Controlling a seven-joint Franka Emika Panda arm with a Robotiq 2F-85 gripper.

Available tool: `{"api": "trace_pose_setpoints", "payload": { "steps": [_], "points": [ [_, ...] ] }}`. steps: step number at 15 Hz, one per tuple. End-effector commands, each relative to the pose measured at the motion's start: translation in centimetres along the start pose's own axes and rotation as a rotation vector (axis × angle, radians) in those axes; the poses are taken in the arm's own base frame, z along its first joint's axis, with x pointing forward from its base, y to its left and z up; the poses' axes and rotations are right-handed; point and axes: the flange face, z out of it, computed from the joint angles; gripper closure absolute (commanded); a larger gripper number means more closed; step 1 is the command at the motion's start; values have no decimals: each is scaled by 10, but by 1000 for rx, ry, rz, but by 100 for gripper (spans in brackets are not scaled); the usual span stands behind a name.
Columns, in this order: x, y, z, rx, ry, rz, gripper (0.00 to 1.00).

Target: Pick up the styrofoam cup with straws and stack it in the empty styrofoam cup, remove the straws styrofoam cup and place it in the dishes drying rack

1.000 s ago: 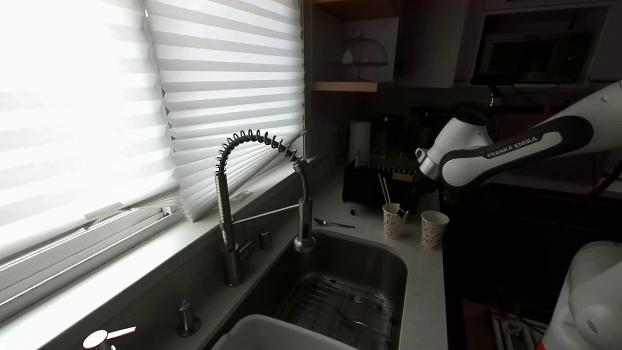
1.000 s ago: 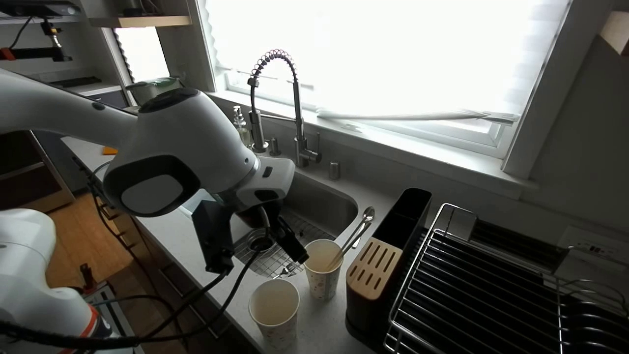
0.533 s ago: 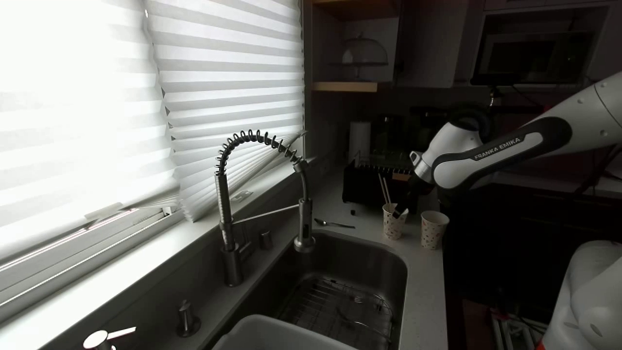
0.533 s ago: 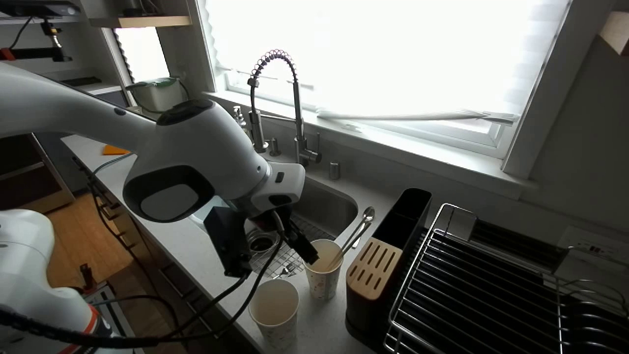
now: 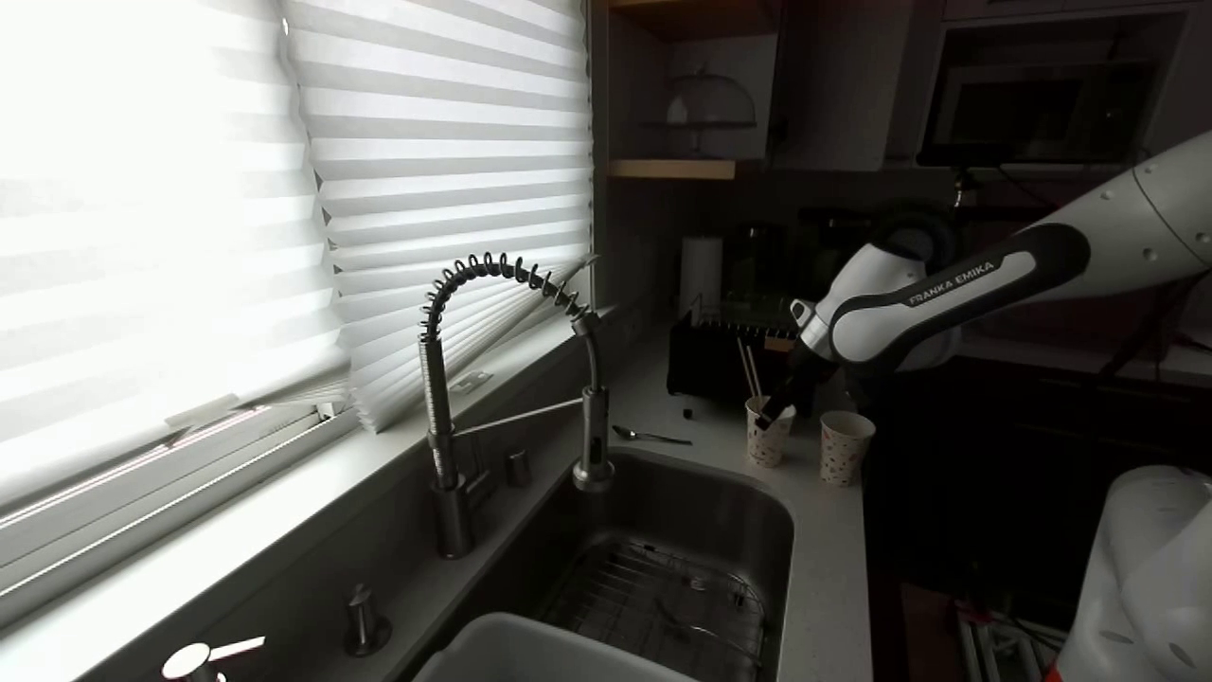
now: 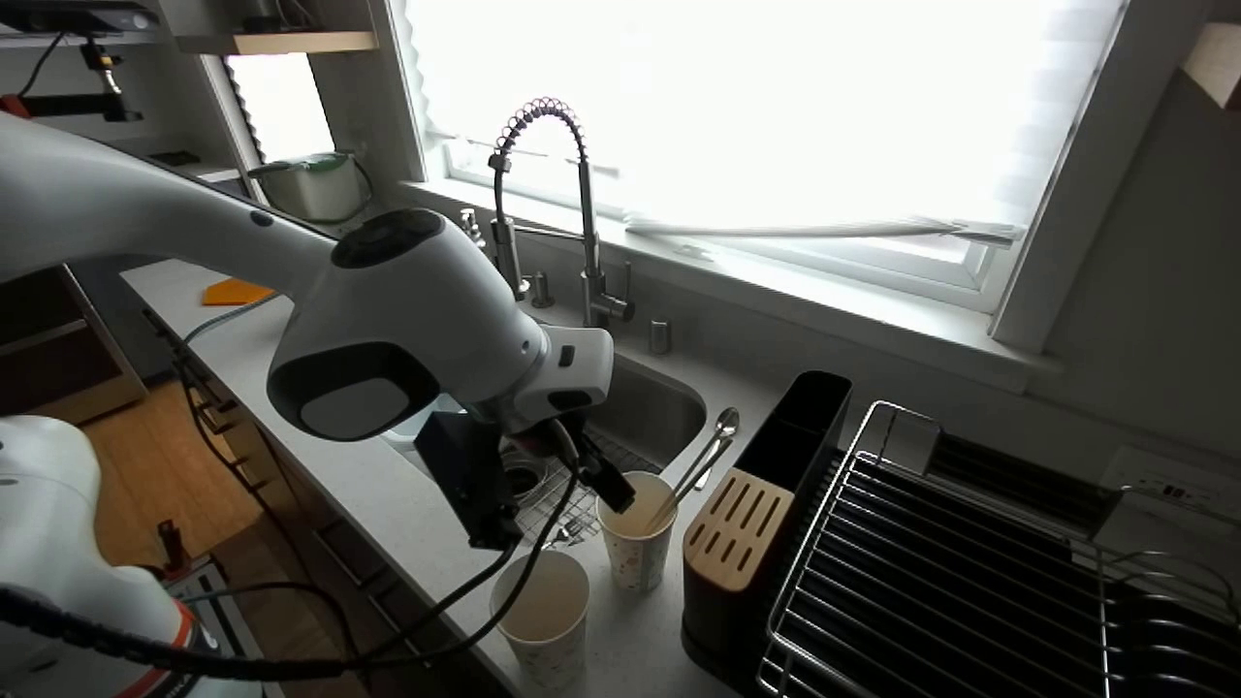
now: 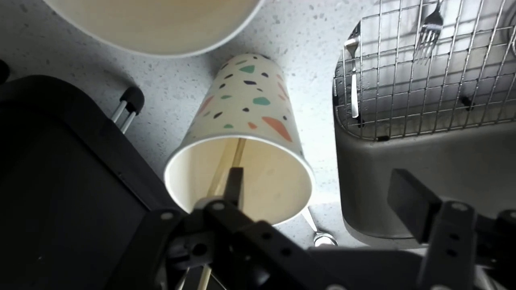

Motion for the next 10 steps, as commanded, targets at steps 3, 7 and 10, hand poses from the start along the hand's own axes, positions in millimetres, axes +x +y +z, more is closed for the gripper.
{"api": "trace_pose_setpoints", "payload": {
  "steps": [3,7,10],
  "points": [
    [4,10,13,31,4,6,52],
    [4,17,18,28,-3,19,71],
    [3,21,22,24,-13,28,86]
  ]
}}
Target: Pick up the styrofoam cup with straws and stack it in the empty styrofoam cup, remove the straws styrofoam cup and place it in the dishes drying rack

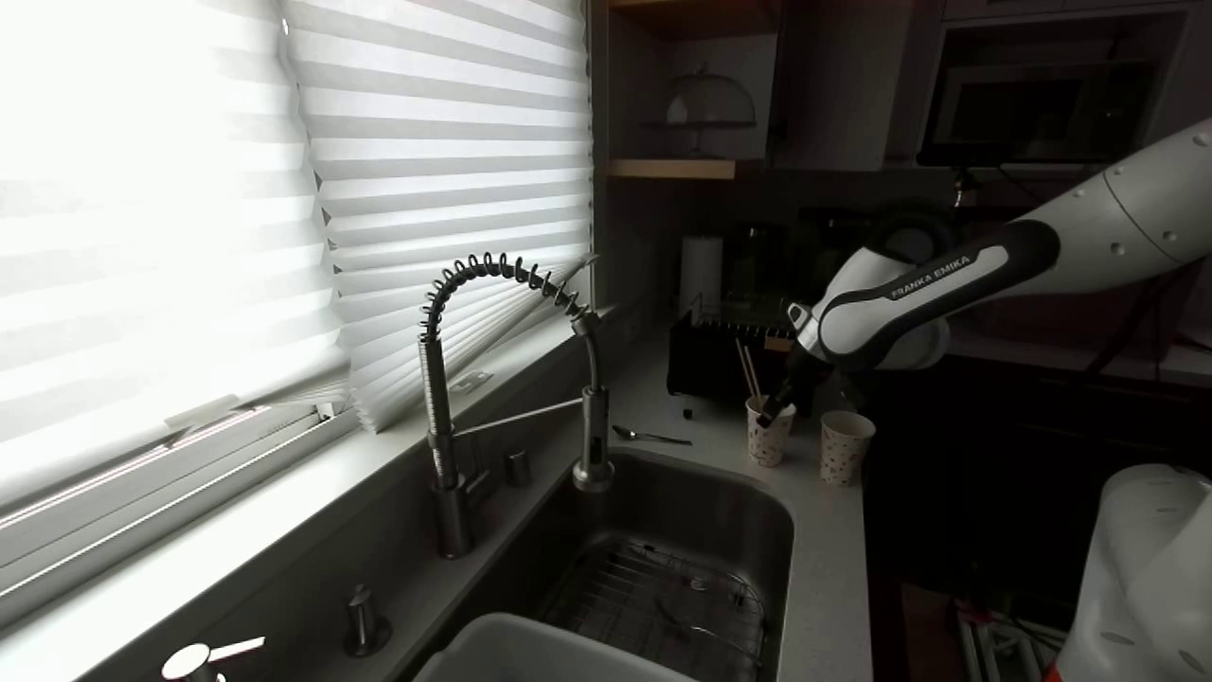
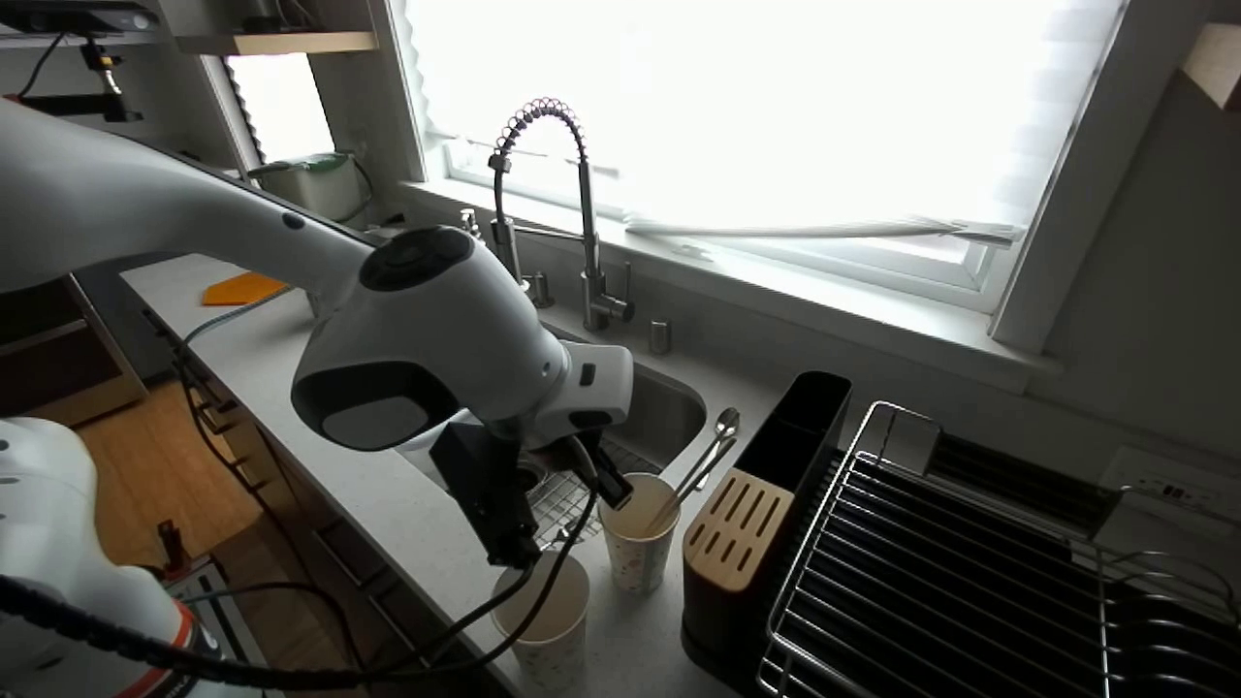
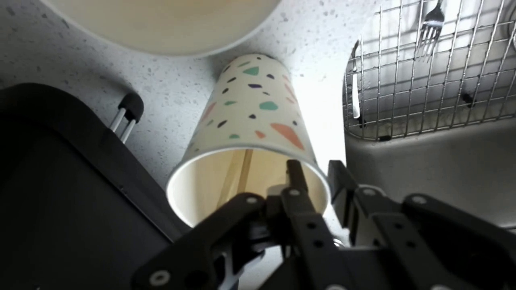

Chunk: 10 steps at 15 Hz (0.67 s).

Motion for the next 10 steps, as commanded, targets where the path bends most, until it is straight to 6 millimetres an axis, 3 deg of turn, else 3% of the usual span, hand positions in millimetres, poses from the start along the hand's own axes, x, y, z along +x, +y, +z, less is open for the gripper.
{"api": "trace_pose_setpoints", "payload": {
  "steps": [1,2,10],
  "points": [
    [1,8,10,-4,-5,6,89],
    [1,9,10,-3,-6,9,100],
    [12,2,-1,-2,18,-17,99]
  ]
}}
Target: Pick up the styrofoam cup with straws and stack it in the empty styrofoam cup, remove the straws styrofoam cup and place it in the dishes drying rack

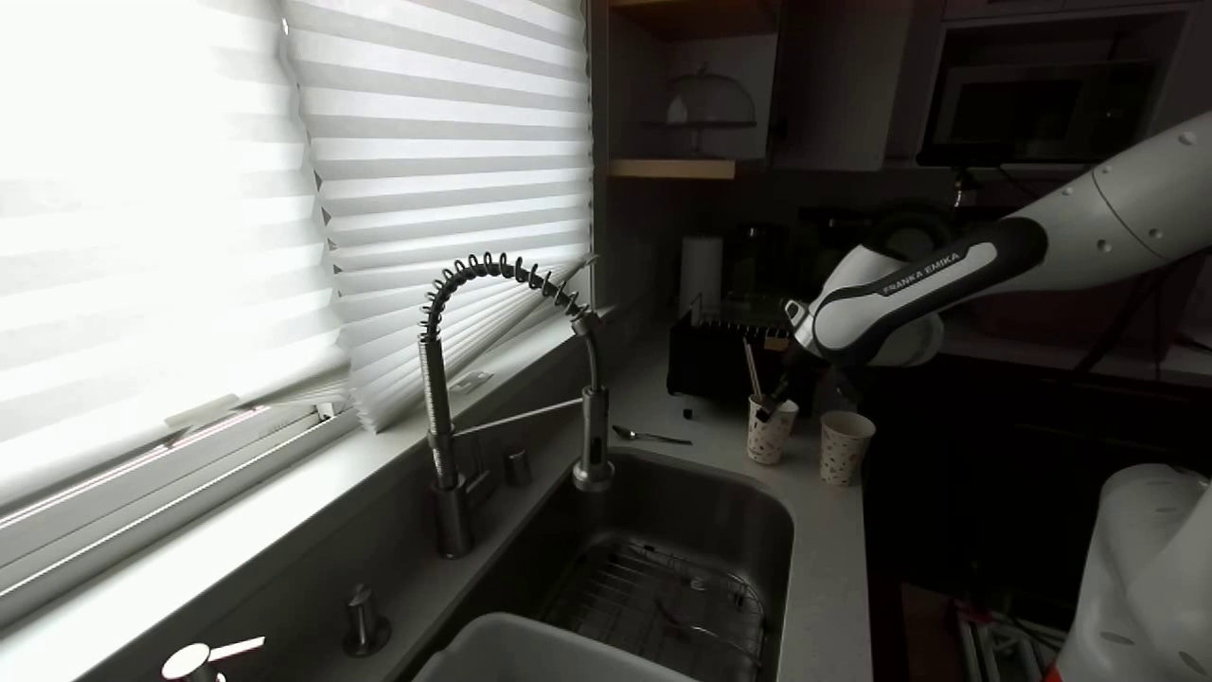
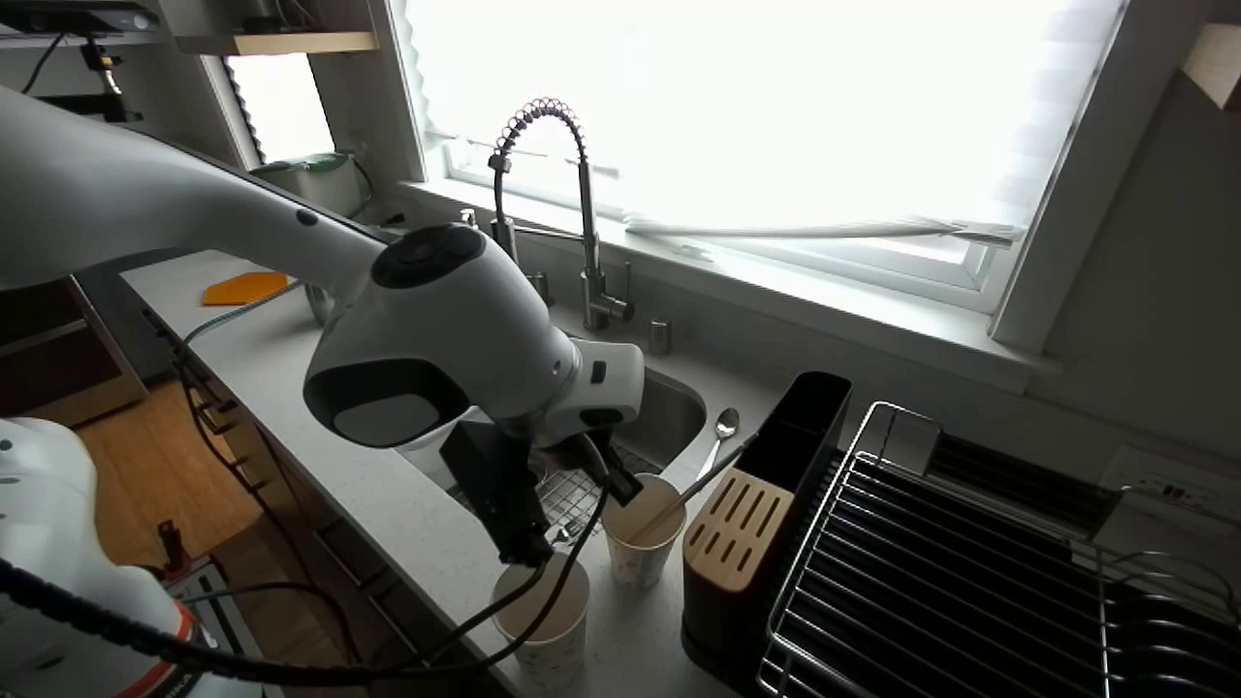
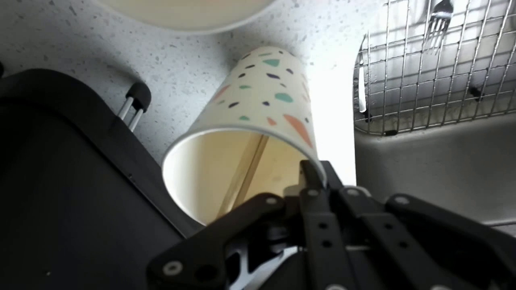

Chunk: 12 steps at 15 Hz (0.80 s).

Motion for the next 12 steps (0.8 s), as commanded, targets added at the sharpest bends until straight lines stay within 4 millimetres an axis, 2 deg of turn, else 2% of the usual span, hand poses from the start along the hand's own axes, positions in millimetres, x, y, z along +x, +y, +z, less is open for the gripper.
{"api": "trace_pose_setpoints", "payload": {
  "steps": [1,8,12],
  "points": [
    [6,-6,-3,-3,11,-27,99],
    [18,-30,-31,-83,1,-136,99],
    [17,-43,-63,-136,-3,-165,99]
  ]
}}
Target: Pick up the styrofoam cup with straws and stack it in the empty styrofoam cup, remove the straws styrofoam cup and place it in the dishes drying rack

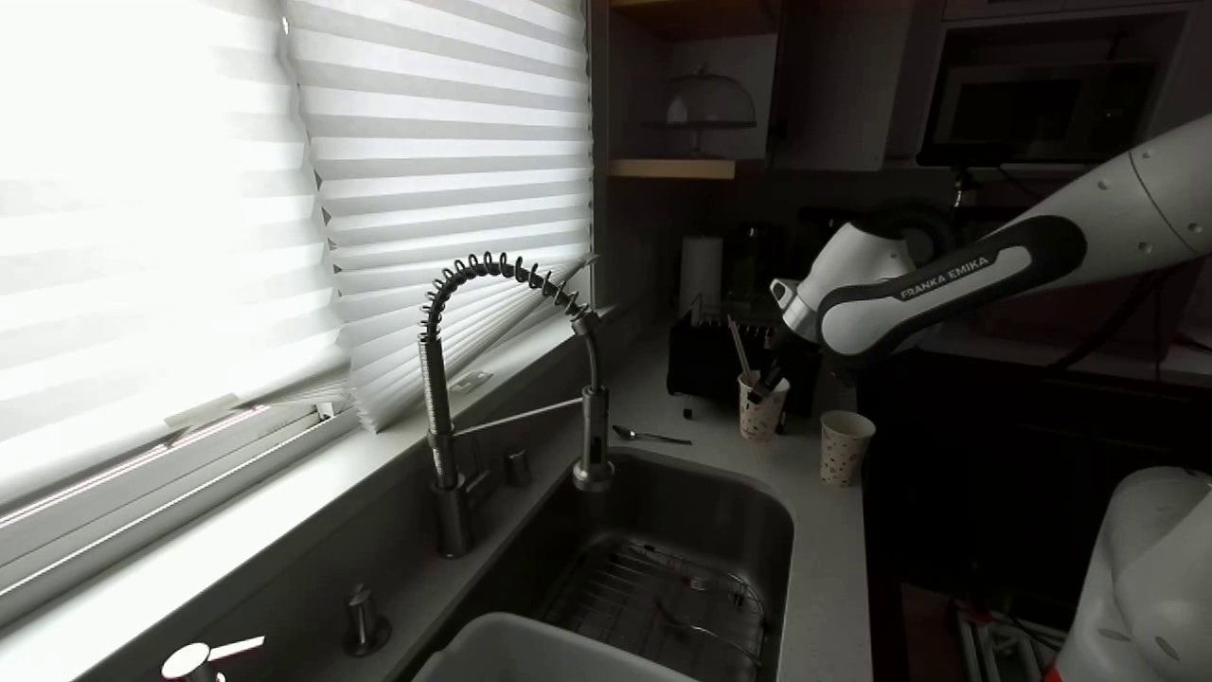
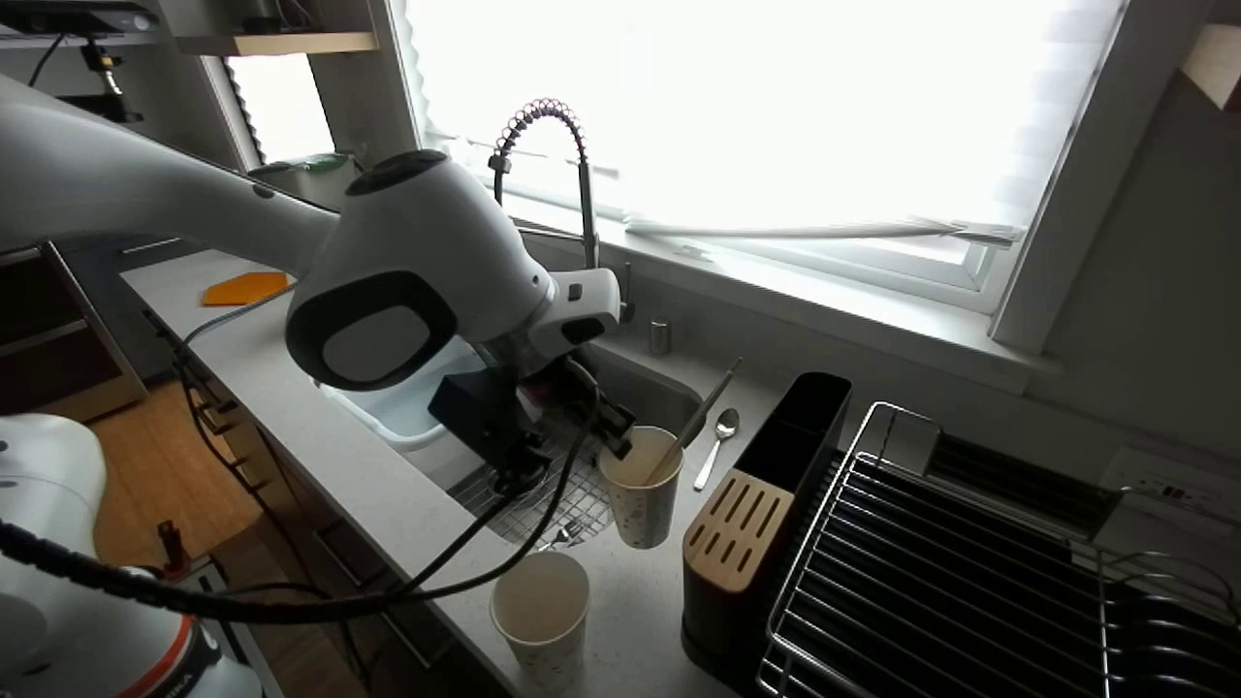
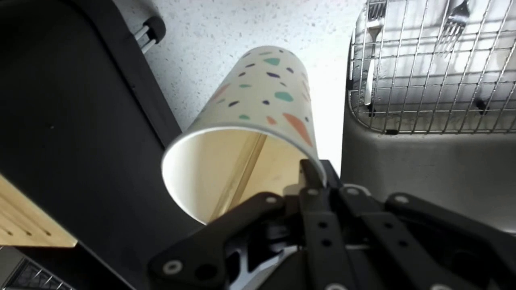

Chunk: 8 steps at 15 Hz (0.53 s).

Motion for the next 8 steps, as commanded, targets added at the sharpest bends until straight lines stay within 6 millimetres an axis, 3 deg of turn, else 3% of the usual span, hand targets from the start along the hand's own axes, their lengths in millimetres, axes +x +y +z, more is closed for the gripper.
{"api": "trace_pose_setpoints", "payload": {
  "steps": [1,8],
  "points": [
    [-10,-8,-38,-50,-11,-9,99],
    [-29,-9,-111,-110,7,40,99]
  ]
}}
